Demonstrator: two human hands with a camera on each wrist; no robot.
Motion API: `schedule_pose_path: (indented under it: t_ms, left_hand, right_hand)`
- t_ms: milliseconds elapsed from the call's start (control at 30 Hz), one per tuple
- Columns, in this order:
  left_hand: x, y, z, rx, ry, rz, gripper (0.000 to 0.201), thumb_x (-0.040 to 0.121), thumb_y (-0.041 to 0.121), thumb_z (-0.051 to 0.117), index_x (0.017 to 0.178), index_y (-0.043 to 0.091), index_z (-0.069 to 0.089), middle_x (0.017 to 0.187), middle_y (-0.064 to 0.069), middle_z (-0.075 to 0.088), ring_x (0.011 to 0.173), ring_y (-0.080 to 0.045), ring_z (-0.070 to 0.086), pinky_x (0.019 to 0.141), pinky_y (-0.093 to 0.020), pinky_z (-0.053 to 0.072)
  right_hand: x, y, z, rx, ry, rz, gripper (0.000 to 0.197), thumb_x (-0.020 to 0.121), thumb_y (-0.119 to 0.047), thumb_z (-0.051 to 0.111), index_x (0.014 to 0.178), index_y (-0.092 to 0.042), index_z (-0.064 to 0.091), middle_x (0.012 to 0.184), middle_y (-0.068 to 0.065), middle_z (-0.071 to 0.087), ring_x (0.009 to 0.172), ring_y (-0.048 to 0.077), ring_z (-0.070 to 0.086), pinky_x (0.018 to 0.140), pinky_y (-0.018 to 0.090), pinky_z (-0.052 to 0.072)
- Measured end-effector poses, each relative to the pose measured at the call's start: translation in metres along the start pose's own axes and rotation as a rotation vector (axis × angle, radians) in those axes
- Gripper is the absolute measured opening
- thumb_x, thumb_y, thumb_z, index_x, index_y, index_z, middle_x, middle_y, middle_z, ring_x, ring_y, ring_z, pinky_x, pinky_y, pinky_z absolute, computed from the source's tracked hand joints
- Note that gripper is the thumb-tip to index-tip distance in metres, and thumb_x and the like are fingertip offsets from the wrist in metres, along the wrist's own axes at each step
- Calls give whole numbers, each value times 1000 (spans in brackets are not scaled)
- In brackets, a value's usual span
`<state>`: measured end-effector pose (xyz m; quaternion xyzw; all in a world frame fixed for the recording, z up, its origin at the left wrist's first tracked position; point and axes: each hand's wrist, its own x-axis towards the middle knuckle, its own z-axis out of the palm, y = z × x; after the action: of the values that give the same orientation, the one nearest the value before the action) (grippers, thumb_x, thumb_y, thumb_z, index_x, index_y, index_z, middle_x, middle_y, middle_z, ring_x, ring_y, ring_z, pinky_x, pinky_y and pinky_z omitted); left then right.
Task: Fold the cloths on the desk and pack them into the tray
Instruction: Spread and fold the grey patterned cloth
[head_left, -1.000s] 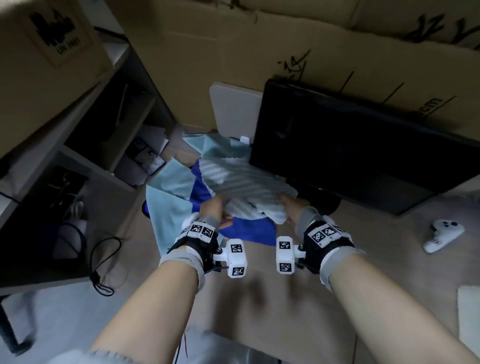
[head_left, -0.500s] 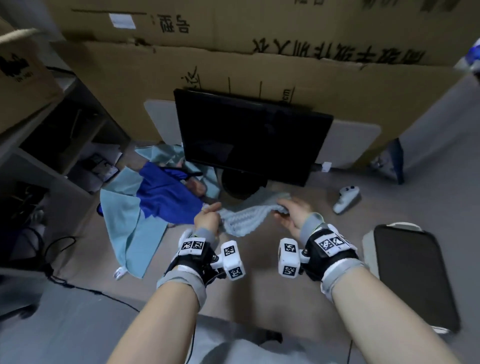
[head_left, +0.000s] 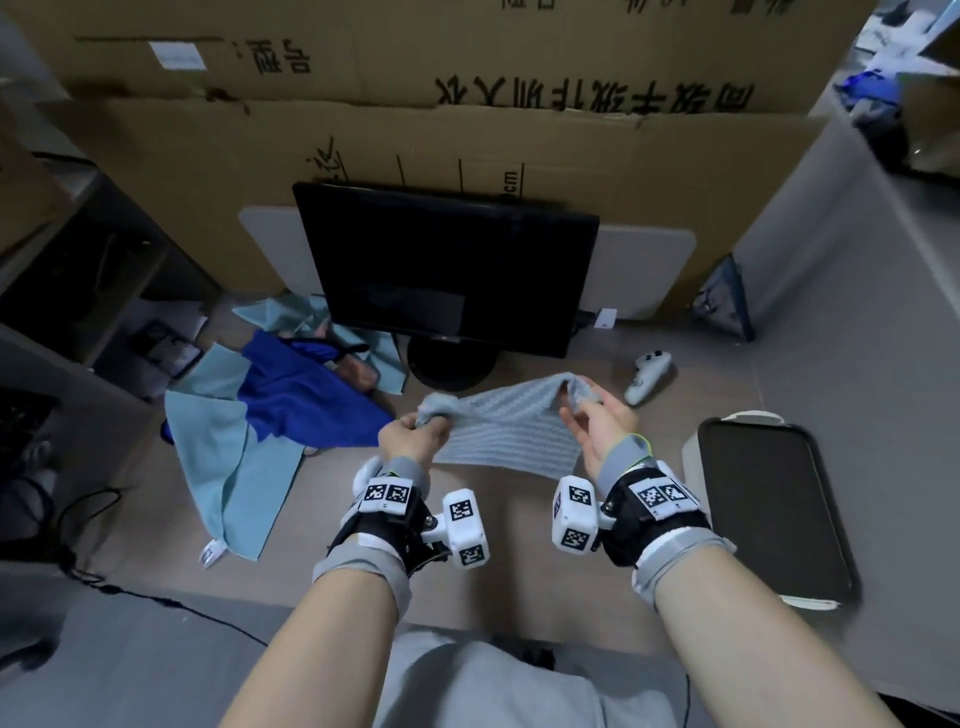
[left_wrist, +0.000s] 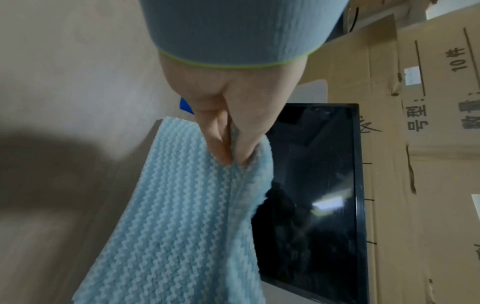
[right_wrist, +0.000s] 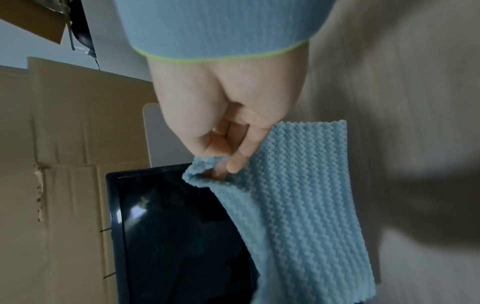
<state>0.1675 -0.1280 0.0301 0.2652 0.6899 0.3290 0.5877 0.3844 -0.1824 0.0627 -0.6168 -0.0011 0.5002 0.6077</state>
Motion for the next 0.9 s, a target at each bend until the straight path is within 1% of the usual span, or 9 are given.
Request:
schedule_pose_path:
  t_ms: [100,200,267,333,400,467,533,667,900]
  left_hand:
    - [15,14,-3,89,57,15,44,75,38,75,110,13,64,109,-7,66,100,-28,64,95,-42,51]
    - [28,29,-7,151,44,84,51,85,33,69,129,9,57,115,-2,57,107,-21,54,101,-38,42]
    - [33,31,-8,152,12,85,36,88,28,65,120,10,60,106,-3,58,103,-22,54,96,-37,44]
    - [37,34,-9,184,-2,104,4,89,23,62,89,19,61,92,-4,59,94,-24,54,85,-34,43]
    - [42,40,-13,175,-8,112,19,90,21,60,74,24,51,79,1,54,89,-23,51,82,-33,41]
    - [47,56,-15,163,-23,144,5,90,22,61,91,23,56,90,-1,57,93,-24,52,87,-35,43]
    - [50,76,-14,146,-40,220,28,88,28,62,112,14,63,101,-7,62,97,-28,58,91,-40,47]
    - [48,124,-3,82,-48,445,32,94,34,55,68,17,49,61,1,42,59,-17,40,58,-31,31]
    - [18,158,-1,25,-30,646,42,94,35,55,62,19,33,58,5,28,55,-12,26,53,-30,22]
  right_hand:
    - [6,6,3,-17,37,-22,29,85,3,66,113,-4,65,100,9,71,87,16,70,80,25,58]
    - [10,12,12,-86,140,-29,12,90,-17,67,97,-8,67,94,9,72,63,7,68,54,15,51]
    - [12,14,13,-258,255,-36,25,89,-33,66,86,-8,68,87,15,70,58,16,61,55,24,46]
    - [9,11,19,-382,336,-7,37,89,-39,64,95,-2,69,94,24,68,72,33,59,69,34,48]
    - [9,6,27,-407,338,-9,43,89,-37,63,108,2,66,89,16,61,76,28,49,67,32,41]
    - [9,-3,40,-438,334,-49,46,91,-37,60,106,7,64,84,12,48,76,22,42,62,29,33]
    - [10,-16,53,-471,322,-124,50,92,-41,55,101,8,62,78,20,41,75,22,41,63,30,31]
    - [2,-52,78,-316,310,-274,39,92,-46,53,74,-12,56,65,2,40,60,20,38,61,29,30]
    - [-6,-83,82,-130,268,-409,43,82,-54,61,63,-19,45,60,-4,30,63,19,28,60,31,23]
